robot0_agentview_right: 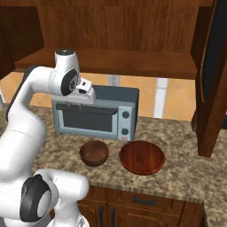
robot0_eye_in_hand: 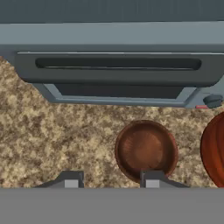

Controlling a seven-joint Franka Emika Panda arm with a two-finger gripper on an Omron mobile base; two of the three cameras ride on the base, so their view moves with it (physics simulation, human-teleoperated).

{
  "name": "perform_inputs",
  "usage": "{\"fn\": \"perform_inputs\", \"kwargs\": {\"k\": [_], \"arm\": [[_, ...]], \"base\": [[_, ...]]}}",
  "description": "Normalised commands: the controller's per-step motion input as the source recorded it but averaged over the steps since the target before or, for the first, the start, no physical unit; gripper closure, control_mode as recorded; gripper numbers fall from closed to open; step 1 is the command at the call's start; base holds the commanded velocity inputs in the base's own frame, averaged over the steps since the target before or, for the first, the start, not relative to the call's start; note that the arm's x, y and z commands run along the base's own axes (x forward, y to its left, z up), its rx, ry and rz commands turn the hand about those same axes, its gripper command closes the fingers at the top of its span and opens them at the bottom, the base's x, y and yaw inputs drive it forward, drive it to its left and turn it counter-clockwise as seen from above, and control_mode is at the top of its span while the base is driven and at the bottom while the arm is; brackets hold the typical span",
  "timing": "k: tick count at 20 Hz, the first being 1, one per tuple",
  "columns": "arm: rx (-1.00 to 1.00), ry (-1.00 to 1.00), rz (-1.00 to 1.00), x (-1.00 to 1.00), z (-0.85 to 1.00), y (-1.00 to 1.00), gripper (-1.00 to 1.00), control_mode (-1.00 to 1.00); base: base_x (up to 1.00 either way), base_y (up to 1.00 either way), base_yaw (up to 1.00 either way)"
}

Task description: Pick up the bowls on the counter and stack them on top of one another in the open cabinet. Place the smaller bowl on top of the larger bowl.

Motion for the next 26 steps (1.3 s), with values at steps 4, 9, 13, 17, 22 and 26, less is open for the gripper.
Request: {"fn": "perform_inputs", "kwargs": {"k": [4, 9, 13, 17, 22, 26], "arm": [[-0.12, 0.03, 0.0, -0.06, -0.41, -0.01, -1.0, -1.0], [-0.32, 0.12, 0.0, 0.03, -1.0, -0.06, -1.0, -1.0], [-0.1, 0.14, 0.0, 0.08, -1.0, -0.04, -1.0, -1.0], [0.03, 0.04, 0.0, 0.1, -1.0, 0.0, -1.0, -1.0], [0.01, 0.01, 0.0, 0.09, -1.0, 0.0, -1.0, -1.0], [-0.02, 0.0, 0.0, 0.07, -0.89, 0.14, -1.0, -1.0]], "base": [[0.0, 0.0, 0.0], [0.0, 0.0, 0.0], [0.0, 0.0, 0.0], [0.0, 0.0, 0.0], [0.0, 0.0, 0.0], [0.0, 0.0, 0.0]]}}
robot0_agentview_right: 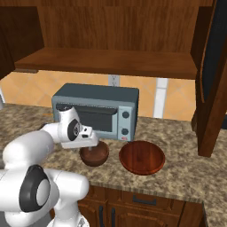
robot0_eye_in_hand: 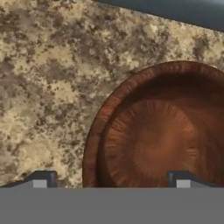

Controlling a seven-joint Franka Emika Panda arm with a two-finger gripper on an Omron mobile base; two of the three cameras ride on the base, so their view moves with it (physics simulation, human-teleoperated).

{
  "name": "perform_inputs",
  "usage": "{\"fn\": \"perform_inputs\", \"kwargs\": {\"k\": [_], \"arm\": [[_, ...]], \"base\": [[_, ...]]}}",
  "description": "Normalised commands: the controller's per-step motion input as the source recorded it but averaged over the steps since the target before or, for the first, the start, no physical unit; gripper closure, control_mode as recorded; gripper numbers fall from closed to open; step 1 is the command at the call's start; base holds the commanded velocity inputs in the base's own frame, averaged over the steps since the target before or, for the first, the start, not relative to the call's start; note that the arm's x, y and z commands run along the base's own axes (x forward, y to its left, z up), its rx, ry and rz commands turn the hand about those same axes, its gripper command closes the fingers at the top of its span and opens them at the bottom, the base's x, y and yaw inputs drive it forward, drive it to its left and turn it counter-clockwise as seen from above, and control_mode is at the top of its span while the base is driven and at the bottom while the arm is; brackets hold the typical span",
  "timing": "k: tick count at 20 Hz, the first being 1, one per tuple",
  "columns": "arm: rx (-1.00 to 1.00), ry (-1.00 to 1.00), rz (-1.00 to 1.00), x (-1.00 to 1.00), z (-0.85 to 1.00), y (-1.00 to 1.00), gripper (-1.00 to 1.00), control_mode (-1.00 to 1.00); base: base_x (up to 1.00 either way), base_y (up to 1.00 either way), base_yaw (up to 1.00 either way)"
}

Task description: Pick up the bowls on the counter and stack them on top of one another in the open cabinet. Place the smaller bowl on top of the larger bowl.

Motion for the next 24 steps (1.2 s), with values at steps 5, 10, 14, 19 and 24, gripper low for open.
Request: {"fn": "perform_inputs", "kwargs": {"k": [5, 10, 14, 19, 24], "arm": [[0.0, 0.0, 0.0, 0.08, -0.46, 0.03, -1.0, -1.0], [0.0, 0.0, 0.0, 0.0, -0.15, -0.05, 1.0, -1.0], [0.0, 0.01, 0.02, -0.11, 0.0, -0.2, 1.0, -1.0], [-0.06, 0.02, 0.16, -0.66, 0.29, -0.07, 1.0, -1.0], [-0.26, 0.04, 0.23, -0.73, 0.72, -0.22, 1.0, -1.0]], "base": [[0.0, 0.0, 0.0], [0.0, 0.0, 0.0], [0.0, 0.0, 0.0], [0.0, 0.0, 0.0], [0.0, 0.0, 0.0]]}}
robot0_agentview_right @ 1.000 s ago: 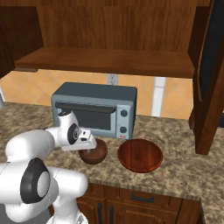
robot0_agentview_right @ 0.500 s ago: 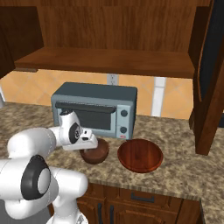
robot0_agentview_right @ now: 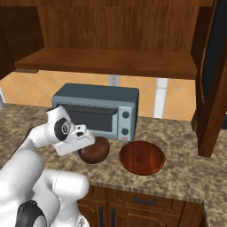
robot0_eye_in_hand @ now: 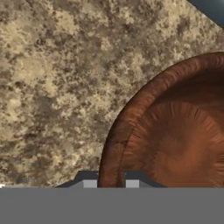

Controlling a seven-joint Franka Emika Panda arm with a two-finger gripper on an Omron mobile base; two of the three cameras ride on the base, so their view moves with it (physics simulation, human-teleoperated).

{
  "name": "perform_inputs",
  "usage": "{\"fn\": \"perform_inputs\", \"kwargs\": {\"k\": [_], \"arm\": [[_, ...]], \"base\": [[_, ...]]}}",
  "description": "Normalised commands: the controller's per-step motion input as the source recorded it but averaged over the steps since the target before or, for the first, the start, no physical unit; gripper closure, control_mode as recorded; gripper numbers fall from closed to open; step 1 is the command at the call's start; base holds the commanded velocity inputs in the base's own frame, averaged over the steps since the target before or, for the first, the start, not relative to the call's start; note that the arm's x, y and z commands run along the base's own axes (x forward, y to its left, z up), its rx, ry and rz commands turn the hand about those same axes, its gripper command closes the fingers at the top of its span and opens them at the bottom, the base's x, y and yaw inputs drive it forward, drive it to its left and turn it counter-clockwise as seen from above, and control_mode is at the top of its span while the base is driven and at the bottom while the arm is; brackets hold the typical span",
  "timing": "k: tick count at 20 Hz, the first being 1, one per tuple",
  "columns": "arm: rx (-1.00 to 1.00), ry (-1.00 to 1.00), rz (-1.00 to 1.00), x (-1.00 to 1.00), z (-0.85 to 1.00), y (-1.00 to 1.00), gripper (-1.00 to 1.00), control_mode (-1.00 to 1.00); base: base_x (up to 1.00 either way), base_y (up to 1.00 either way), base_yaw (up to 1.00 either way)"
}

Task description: Pick up the bowls on the counter and stack them on top of one another in the open cabinet. Place the smaller bowl on top of the larger bowl.

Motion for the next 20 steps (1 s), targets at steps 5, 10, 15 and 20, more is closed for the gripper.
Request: {"fn": "perform_inputs", "kwargs": {"k": [5, 10, 15, 20], "arm": [[-0.01, 0.11, 0.11, -0.45, 0.42, -0.96, 1.0, -1.0], [0.01, 0.07, 0.07, 0.26, 0.38, -0.98, 1.0, -1.0], [0.01, 0.17, 0.01, 0.72, 0.14, -1.0, 1.0, -1.0], [0.08, 0.13, 0.0, 0.97, -0.05, -0.8, 1.0, -1.0]], "base": [[0.0, 0.0, 0.0], [0.0, 0.0, 0.0], [0.0, 0.0, 0.0], [0.0, 0.0, 0.0]]}}
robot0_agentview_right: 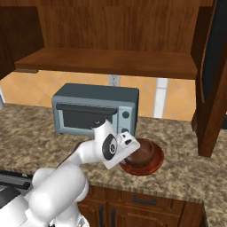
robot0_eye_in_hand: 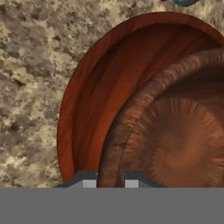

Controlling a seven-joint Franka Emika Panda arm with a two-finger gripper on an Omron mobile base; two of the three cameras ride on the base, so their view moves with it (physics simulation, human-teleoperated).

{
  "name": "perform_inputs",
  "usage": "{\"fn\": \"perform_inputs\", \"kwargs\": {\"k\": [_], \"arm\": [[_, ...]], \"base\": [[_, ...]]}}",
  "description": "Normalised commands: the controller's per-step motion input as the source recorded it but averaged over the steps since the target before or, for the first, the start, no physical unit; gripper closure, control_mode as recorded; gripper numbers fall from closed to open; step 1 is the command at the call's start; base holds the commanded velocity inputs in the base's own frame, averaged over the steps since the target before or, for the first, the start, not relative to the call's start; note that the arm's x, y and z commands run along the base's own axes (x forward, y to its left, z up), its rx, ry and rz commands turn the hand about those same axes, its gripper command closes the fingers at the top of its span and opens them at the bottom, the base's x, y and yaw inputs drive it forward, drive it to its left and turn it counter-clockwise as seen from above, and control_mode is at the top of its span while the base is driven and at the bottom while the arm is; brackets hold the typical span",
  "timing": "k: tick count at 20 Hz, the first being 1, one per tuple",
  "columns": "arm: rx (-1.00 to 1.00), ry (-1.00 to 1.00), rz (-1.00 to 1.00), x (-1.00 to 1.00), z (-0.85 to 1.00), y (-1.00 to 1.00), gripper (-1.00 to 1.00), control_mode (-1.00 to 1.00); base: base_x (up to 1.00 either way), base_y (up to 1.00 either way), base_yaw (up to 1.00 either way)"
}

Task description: Pick up the bowls on the counter and stack them on top of one another in the open cabinet. Place the smaller bowl on top of the larger bowl.

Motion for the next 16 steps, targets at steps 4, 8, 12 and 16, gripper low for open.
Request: {"fn": "perform_inputs", "kwargs": {"k": [4, 8, 12, 16], "arm": [[0.11, 0.04, 0.0, 0.87, -0.06, -0.53, 1.0, -1.0], [0.1, 0.05, 0.01, 0.36, -0.31, -0.2, 1.0, -1.0], [0.07, 0.01, 0.0, 0.0, -0.09, 0.0, -1.0, -1.0], [0.03, -0.01, 0.0, -0.19, 0.39, 0.0, -1.0, -1.0]], "base": [[0.0, 0.0, 0.0], [0.0, 0.0, 0.0], [0.0, 0.0, 0.0], [0.0, 0.0, 0.0]]}}
